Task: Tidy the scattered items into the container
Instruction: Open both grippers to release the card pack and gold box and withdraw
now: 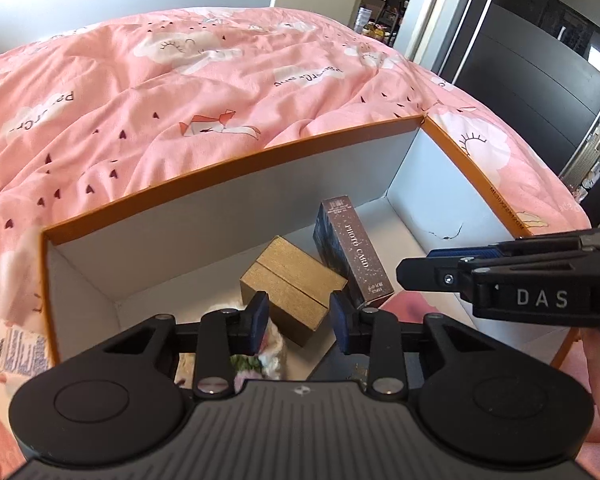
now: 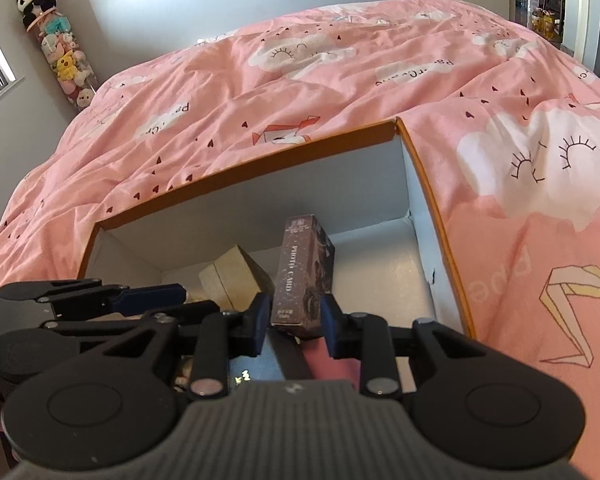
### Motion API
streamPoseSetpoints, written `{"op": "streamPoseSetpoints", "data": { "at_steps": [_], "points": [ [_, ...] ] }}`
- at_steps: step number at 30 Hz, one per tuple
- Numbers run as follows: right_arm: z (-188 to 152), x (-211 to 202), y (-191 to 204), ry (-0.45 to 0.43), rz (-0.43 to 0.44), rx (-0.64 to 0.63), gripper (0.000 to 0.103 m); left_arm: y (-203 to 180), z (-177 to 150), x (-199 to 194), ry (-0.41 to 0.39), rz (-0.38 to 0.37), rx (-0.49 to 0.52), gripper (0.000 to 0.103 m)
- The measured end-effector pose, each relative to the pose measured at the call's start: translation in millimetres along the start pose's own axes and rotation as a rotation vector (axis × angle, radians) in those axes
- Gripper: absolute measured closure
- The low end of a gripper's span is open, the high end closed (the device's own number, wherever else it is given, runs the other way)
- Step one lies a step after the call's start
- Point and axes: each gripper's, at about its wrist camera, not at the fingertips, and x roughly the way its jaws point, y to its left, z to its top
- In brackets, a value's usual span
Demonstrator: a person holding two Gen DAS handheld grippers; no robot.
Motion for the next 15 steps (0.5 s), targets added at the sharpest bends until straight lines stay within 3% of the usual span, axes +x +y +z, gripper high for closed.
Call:
{"op": "streamPoseSetpoints", "data": {
  "at_steps": [8, 15],
  "points": [
    [-8.0, -26.9, 20.7, -0.053, 0.024, 0.004, 0.072, 1.2, -11.0, -40.9, -0.015, 0.064, -0.033, 0.065],
    [-22.6, -53.0, 40.7, -0.091, 0.063, 0.011, 0.072, -4.5, -30.9, -90.0, -0.086, 0.099, -0.012, 0.06]
  ]
}}
